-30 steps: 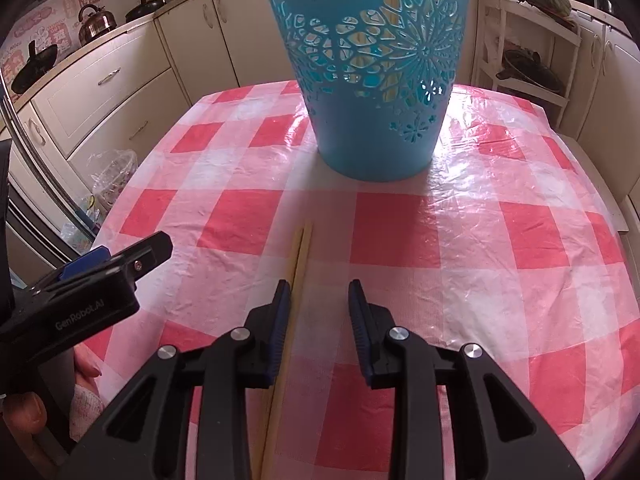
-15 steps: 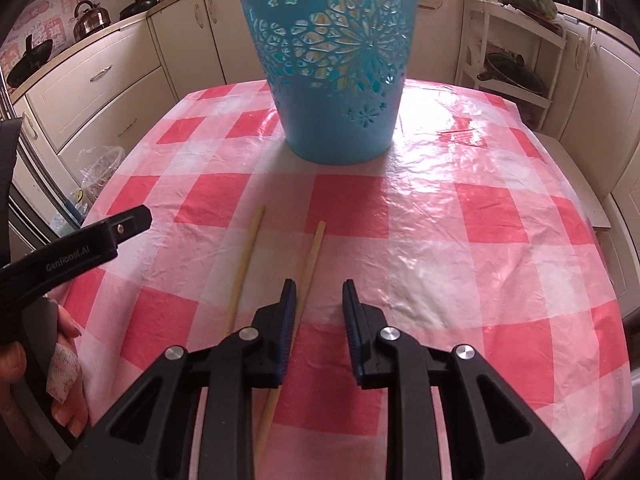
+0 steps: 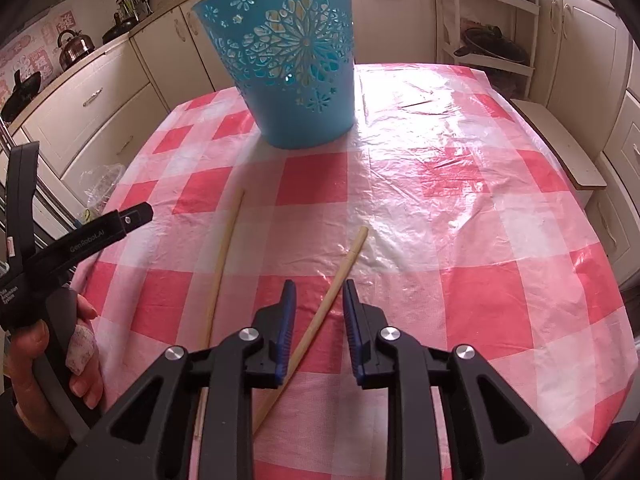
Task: Organize utensils
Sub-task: 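Move the right tool back over the remaining wooden sticks, then close the left tool on a wooden stick and lift it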
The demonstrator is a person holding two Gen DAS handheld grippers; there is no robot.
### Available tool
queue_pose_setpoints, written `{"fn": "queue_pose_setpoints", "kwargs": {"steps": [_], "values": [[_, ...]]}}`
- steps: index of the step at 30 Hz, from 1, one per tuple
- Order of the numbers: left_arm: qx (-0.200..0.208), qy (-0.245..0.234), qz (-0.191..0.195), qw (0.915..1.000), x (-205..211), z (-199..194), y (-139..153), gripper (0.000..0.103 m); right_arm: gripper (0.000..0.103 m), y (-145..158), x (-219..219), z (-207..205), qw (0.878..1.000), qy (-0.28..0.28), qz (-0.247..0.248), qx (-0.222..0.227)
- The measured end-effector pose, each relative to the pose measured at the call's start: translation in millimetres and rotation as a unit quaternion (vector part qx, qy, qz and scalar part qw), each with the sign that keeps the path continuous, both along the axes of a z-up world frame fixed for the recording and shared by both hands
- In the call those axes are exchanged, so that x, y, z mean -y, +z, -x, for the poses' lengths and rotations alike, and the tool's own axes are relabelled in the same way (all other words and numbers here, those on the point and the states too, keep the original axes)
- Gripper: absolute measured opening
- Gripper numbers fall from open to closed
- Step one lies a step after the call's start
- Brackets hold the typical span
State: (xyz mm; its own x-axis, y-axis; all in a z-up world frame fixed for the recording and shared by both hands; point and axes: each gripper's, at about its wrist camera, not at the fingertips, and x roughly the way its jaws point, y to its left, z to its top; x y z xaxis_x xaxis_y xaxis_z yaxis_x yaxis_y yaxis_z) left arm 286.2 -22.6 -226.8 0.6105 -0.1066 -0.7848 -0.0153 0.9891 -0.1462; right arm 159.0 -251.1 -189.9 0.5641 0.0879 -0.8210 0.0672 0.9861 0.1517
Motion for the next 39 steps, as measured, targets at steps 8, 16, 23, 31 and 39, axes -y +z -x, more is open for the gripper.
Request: {"fn": "queue_pose_setpoints", "kwargs": {"steps": [8, 16, 23, 31, 39], "values": [[0.0, 0.0, 0.002, 1.0, 0.0, -0.6, 0.0, 0.095, 0.008, -2.9, -4.8, -7.1, 0.997, 0.04, 0.068, 0.007], [0.015, -0.019, 0.003, 0.9997, 5.4, 3.5, 4.1, 0.095, 0.008, -3.0, 30.8, -18.6, 0.999, 0.022, 0.045, -0.005], [0.026, -0.12, -0.042, 0.9915, 61.2, 34.5, 16.5, 0.095, 0.009, -3.8, 38.2, -15.4, 1.0, 0.01, 0.008, 0.007], [-0.02, -0.138, -0.053, 0.9889, 106.3, 29.1, 8.9, 0.073, 0.009, -3.8, 46.2, -15.0, 1.0, 0.006, -0.028, 0.005], [-0.03, -0.162, -0.057, 0.9847, 124.0, 22.1, 2.1, 0.007, 0.015, -3.1, 47.5, -16.1, 0.999, 0.006, -0.041, 0.002]]}}
